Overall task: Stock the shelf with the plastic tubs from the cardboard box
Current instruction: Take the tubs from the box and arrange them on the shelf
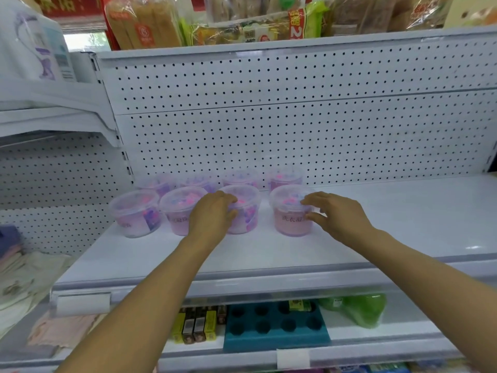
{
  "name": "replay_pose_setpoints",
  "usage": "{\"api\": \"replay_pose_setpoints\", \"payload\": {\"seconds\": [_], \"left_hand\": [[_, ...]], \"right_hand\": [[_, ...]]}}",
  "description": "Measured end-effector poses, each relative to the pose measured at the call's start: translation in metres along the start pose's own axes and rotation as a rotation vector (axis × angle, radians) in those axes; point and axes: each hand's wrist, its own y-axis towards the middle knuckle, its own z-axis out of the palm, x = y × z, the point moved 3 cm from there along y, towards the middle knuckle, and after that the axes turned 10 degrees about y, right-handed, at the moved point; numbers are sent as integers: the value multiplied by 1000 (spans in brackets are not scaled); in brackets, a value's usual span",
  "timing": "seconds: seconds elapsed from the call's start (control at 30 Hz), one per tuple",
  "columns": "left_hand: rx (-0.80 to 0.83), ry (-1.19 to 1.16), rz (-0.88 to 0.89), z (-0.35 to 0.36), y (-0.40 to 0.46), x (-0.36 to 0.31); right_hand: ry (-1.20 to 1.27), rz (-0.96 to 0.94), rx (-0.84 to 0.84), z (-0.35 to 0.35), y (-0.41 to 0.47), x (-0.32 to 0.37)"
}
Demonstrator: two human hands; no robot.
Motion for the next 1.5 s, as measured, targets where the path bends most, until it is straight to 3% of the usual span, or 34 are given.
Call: {"api": "replay_pose_setpoints", "payload": {"seconds": [0.37, 0.6, 0.7, 0.9, 1.1, 1.5], "left_hand": [[19, 119, -1, 5, 18, -14], [44, 152, 98, 5, 13, -10], [-53, 136, 170, 1, -6, -11], [-197, 2, 343, -5, -77, -47], [-100, -172, 500, -1, -138, -107], [99, -284, 854, 58, -262, -339]], "right_hand": [[34, 168, 117, 7, 25, 4], [-185, 258, 252, 0, 19, 27], [-223, 250, 213, -8, -1, 45], [-172, 192, -70, -23, -80, 74], [-211, 311, -247, -55, -190, 75], [-396, 755, -139, -158, -439, -19]]}}
